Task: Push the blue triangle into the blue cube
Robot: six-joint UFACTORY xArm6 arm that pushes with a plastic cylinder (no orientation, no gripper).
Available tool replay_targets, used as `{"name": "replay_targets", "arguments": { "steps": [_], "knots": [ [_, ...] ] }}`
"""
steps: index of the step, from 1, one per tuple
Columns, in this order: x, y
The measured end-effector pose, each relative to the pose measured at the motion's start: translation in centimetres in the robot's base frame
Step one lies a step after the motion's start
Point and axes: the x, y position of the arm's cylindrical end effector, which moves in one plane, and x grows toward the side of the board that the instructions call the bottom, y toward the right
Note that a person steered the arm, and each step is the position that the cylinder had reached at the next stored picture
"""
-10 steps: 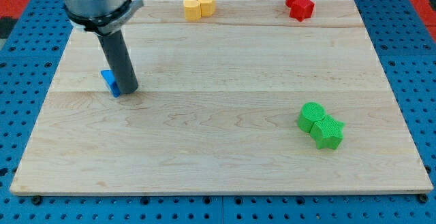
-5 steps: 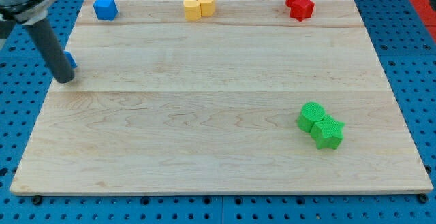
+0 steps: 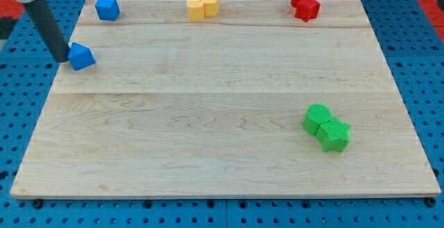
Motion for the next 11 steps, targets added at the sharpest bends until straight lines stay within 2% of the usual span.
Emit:
{"name": "replay_targets", "arguments": {
  "steps": [2,4,7,10,11],
  "knots": [
    [4.9,-0.6],
    [0.4,2.6],
    [-0.2,9.5],
    [-7.2,8.7],
    [-7.3,7.2]
  ]
}}
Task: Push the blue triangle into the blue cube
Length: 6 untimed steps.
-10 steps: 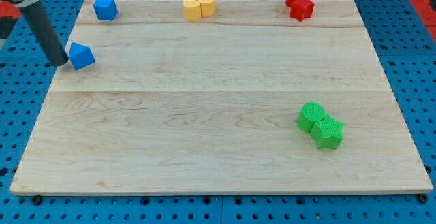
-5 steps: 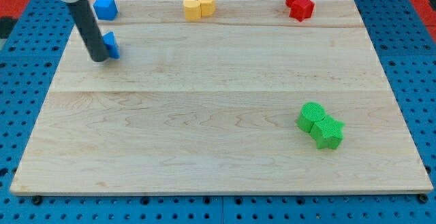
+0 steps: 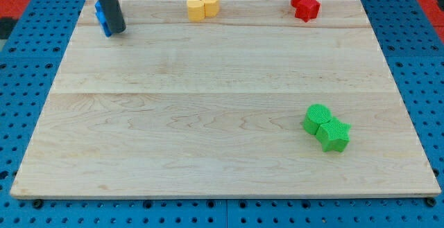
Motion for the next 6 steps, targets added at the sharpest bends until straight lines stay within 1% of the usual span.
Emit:
{"name": "replay_targets", "arguments": {
  "steps": [1,2,3,5,6],
  "knots": [
    [2.4,-1.6],
    [2.5,-2.3],
    [2.2,-2.3],
    [-0.6,-2.3],
    [-0.2,-2.2]
  ]
}}
